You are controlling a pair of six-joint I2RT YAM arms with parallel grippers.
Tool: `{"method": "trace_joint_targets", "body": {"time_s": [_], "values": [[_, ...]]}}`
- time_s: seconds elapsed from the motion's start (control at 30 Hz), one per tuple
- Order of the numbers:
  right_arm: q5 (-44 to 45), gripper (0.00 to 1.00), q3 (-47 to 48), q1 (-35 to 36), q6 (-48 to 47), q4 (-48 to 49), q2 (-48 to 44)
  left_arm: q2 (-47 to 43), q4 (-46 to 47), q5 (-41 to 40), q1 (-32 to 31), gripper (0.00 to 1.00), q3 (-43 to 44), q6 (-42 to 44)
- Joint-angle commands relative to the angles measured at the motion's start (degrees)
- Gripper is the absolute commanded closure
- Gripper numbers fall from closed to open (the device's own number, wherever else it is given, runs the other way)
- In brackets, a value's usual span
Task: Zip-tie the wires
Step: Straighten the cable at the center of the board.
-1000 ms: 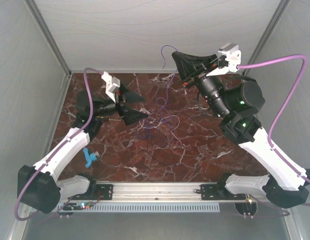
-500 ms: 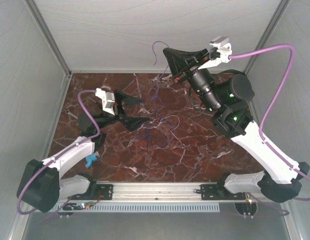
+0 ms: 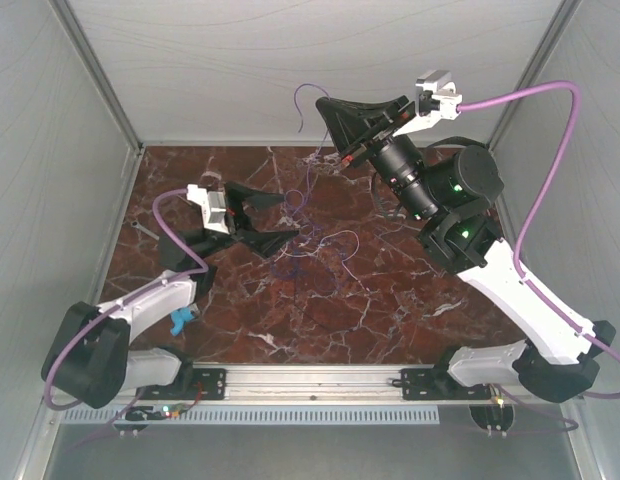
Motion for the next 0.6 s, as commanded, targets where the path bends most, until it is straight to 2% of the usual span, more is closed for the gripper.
{"method": "trace_joint_targets", "body": {"time_s": [0.0,0.13,0.17,0.4,0.43,0.47,0.5,0.57], "values": [[-0.80,1.00,0.52,0.36,2.93,3.60,0.46,1.91,8.97,1.99,-0.57,0.30,2.13,-0.42],[-0.19,1.00,0.35,0.37,3.39,3.54,1.12,4.04,11.37,2.48,-0.55,0.97,3.19,-1.74],[0.13,1.00,0.20,0.37,3.40,3.44,1.13,4.09,11.58,1.65,-0.51,1.00,3.14,-1.85],[2.70,1.00,-1.48,0.31,3.11,2.72,0.39,4.93,11.67,1.52,-0.42,1.00,3.52,-2.54],[2.47,1.00,-1.63,0.34,3.22,2.62,0.32,5.28,11.62,2.09,-0.37,0.88,3.73,-2.61],[2.37,1.00,-1.71,0.35,3.33,2.58,0.33,5.48,11.61,2.41,-0.41,0.70,3.84,-2.61],[2.30,1.00,-1.80,0.35,3.32,2.52,0.29,5.63,11.61,2.53,-0.42,0.59,3.90,-2.43],[2.44,1.00,-1.81,0.21,3.31,2.49,0.17,5.65,11.42,3.07,-0.42,0.49,3.93,-1.35]]}}
